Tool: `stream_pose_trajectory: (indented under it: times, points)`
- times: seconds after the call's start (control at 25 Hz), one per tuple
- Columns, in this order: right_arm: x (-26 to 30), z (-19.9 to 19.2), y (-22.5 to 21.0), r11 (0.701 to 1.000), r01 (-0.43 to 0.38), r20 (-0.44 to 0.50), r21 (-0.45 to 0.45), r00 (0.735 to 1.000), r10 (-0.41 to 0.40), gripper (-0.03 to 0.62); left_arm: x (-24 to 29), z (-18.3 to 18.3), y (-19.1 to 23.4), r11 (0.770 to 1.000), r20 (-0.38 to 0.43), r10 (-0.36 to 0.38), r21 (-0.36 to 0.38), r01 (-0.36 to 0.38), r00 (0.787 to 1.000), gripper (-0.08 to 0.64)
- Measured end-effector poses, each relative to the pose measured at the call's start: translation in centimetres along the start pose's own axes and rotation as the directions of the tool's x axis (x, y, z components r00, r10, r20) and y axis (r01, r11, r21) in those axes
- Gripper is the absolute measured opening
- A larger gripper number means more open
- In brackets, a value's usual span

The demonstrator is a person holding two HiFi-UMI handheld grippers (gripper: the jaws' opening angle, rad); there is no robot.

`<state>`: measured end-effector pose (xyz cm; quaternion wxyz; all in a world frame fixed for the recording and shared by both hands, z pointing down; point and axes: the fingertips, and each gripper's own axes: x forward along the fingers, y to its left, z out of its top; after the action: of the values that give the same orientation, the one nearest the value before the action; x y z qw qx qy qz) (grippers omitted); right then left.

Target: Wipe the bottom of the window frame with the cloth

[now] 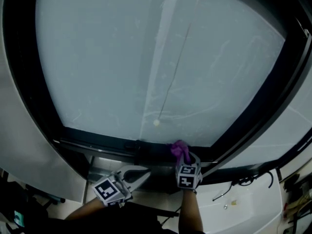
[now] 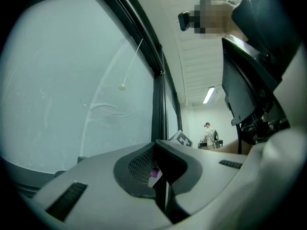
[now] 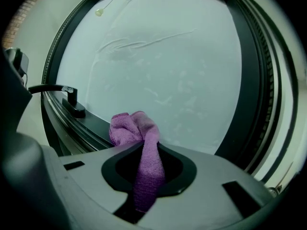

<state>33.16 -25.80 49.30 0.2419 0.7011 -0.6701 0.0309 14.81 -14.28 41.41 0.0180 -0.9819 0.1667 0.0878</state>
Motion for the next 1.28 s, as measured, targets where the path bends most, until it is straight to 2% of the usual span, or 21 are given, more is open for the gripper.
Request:
stream_pose_trajectory:
  times: [0.6,0.92,1.28]
  points:
    - [0.2,-1.9,-5.3,0.998,0.038,-0.007,0.045,0.999,-0.038,0.066,3.4,-0.8,-2.5,0.999,-0.020,-0.033,-0.013,0.033,0.999,0.002]
    - [-0.1,-3.3,-8.4,0.991,0.106,-0.015,0.085,0.994,-0.105,0.066,4.6,-1.9,-3.2,0.998,-0.031,-0.054,-0.030,0.053,0.998,0.002]
    - [-0.5,-4.5,-11.8,0.969,0.201,-0.032,0.143,0.980,-0.198,0.066,6.3,-2.4,-3.2,0.996,-0.044,-0.082,-0.035,0.081,0.996,0.003]
